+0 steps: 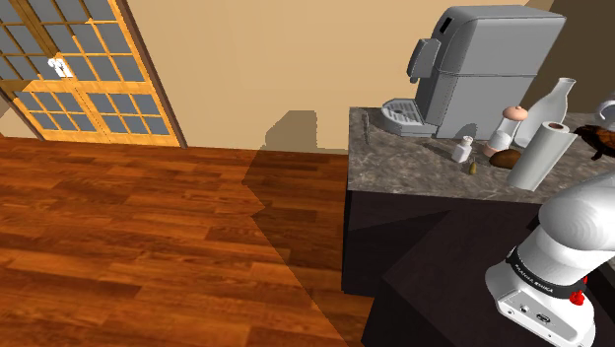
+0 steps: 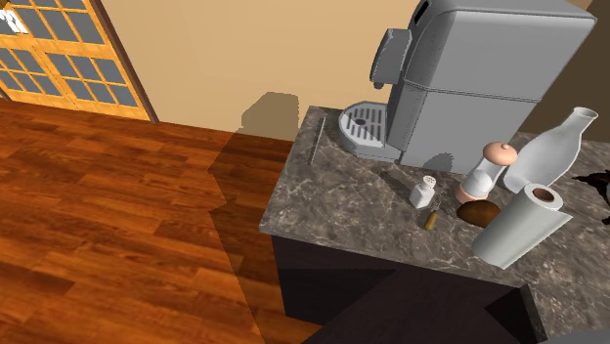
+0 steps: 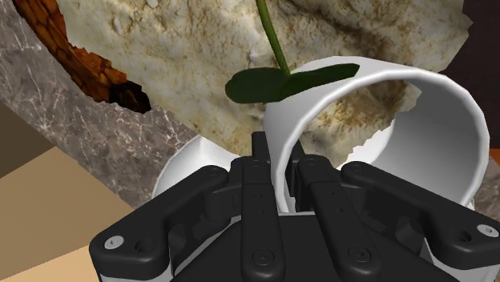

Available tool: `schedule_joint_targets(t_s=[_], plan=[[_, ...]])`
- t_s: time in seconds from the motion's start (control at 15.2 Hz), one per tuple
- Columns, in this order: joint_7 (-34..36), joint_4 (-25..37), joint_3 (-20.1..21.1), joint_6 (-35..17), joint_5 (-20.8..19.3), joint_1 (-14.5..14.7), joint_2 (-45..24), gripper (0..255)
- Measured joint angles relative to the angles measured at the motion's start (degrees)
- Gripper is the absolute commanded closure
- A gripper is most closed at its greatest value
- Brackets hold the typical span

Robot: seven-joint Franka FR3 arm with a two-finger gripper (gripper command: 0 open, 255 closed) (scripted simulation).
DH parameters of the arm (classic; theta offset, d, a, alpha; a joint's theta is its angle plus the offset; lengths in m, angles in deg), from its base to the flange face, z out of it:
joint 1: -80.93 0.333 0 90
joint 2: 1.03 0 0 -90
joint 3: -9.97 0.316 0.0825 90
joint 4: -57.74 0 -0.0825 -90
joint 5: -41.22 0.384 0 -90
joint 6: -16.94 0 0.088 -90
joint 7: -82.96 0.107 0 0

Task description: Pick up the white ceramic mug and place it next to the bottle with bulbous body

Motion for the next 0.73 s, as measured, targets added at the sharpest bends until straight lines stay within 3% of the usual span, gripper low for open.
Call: schedule_joint_targets(t_s=[0.73], plan=[[1.7,-7.8,-4.6,-6.3,-4.6,-1.7,1.8,255]])
